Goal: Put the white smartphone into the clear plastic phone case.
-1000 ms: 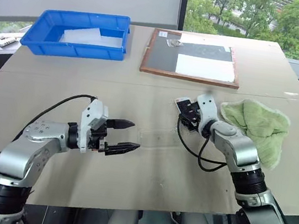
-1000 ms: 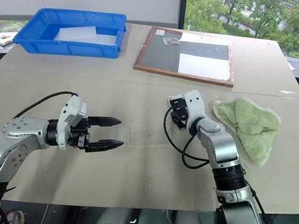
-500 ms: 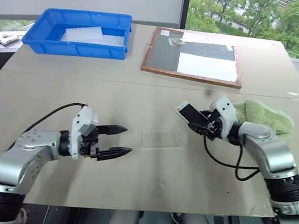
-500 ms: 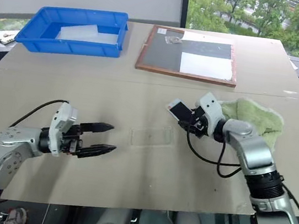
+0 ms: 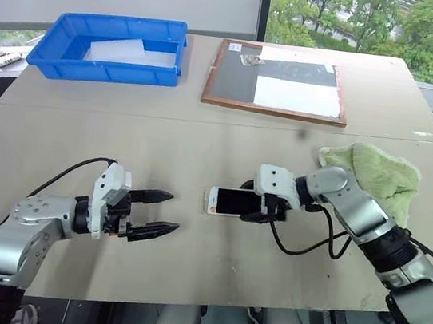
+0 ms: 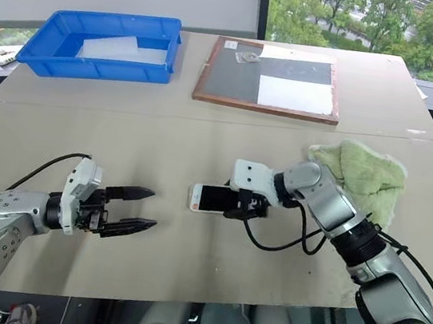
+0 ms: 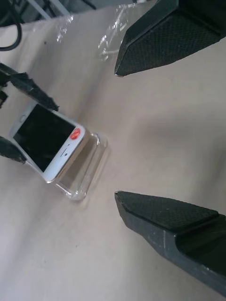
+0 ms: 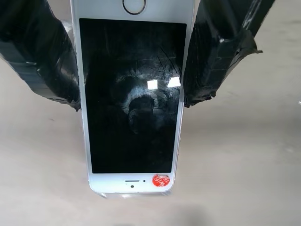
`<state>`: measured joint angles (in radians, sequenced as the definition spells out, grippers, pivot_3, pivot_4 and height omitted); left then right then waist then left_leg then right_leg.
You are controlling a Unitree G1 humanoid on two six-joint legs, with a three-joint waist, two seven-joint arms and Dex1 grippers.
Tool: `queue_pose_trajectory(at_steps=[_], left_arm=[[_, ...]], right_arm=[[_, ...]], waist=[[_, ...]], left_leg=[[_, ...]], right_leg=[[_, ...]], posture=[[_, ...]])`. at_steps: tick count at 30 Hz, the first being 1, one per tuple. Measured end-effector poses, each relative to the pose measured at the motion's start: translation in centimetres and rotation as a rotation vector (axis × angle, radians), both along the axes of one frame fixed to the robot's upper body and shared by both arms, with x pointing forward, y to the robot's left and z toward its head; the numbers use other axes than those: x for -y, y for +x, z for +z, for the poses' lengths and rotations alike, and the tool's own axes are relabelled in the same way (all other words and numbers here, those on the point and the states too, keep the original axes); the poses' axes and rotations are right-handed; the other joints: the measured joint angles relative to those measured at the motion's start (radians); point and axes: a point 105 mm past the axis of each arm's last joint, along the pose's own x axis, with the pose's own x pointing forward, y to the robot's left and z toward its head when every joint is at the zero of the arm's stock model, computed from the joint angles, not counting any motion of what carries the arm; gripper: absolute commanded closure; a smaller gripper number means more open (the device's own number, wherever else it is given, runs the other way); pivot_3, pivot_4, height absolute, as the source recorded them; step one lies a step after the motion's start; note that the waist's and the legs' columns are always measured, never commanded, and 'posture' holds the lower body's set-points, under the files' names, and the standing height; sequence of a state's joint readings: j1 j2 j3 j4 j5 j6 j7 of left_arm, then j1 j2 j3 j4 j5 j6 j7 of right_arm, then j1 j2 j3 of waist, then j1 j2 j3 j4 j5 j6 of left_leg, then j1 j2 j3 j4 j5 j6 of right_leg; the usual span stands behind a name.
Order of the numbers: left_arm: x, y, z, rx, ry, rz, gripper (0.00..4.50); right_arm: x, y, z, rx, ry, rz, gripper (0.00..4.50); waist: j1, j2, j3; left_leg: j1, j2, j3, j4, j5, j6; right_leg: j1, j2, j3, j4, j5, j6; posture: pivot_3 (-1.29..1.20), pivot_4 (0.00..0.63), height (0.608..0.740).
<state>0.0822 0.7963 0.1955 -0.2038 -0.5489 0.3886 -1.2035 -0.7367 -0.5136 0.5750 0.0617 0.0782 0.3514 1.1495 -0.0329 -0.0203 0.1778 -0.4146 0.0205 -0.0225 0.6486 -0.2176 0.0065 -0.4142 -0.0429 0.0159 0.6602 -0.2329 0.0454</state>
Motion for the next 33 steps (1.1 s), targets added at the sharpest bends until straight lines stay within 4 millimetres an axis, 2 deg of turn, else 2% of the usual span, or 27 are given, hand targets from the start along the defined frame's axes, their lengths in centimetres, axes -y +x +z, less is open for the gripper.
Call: queue_pose_trajectory(at_steps=[7,12,22,27,30,33], left_arm=[[0.7,0.0,-0.3,0.013,0.026,-0.001,0.48],[2.4,1.2,-0.5,0.042,0.025,-0.017,0.48],[3.1,1.2,-1.5,0.021,0.062,-0.032,0.48],[4.2,1.2,-2.2,0.014,0.03,-0.026,0.48],[4.3,1.7,-1.5,0.04,0.02,-0.046,0.48],[3.6,2.8,-0.4,0.069,0.018,-0.066,0.48]], right_arm=[[0.2,0.8,0.2,-0.002,0.013,-0.033,1.57],[0.8,1.2,0.4,0.037,-0.029,-0.024,1.57],[0.9,0.6,0.3,0.07,-0.071,0.066,1.57],[1.0,0.5,0.3,0.071,-0.085,0.085,1.57],[1.3,0.5,0.3,0.066,-0.094,0.083,1.57],[1.7,0.2,0.2,0.058,-0.102,0.081,1.57]], waist=[[0.001,0.0,0.0],[0.008,0.0,0.0],[0.009,0.0,0.0],[0.017,0.0,0.0],[0.022,0.0,0.0],[0.022,0.0,0.0]], left_leg=[[0.0,0.0,0.0,0.0,0.0,0.0],[0.0,-0.001,0.0,0.0,0.0,0.0],[0.0,-0.001,0.0,0.0,0.0,0.0],[0.0,-0.001,0.0,0.0,0.0,0.0],[0.0,-0.002,0.0,0.0,0.0,0.0],[0.0,-0.003,0.0,0.001,0.0,0.0]], right_leg=[[0.0,0.0,0.0,0.0,0.0,0.0],[0.0,0.0,0.0,0.0,0.0,0.0],[0.0,0.0,0.0,0.0,0.001,0.001],[0.0,0.0,0.0,0.0,0.001,0.001],[0.001,0.0,-0.001,0.0,0.001,0.001],[0.001,0.0,-0.001,0.0,0.0,0.0]], posture=[[0.0,0.15,0.74],[0.0,0.15,0.74],[0.0,0.15,0.74],[0.0,0.15,0.74],[0.0,0.15,0.74],[0.0,0.15,0.74]])
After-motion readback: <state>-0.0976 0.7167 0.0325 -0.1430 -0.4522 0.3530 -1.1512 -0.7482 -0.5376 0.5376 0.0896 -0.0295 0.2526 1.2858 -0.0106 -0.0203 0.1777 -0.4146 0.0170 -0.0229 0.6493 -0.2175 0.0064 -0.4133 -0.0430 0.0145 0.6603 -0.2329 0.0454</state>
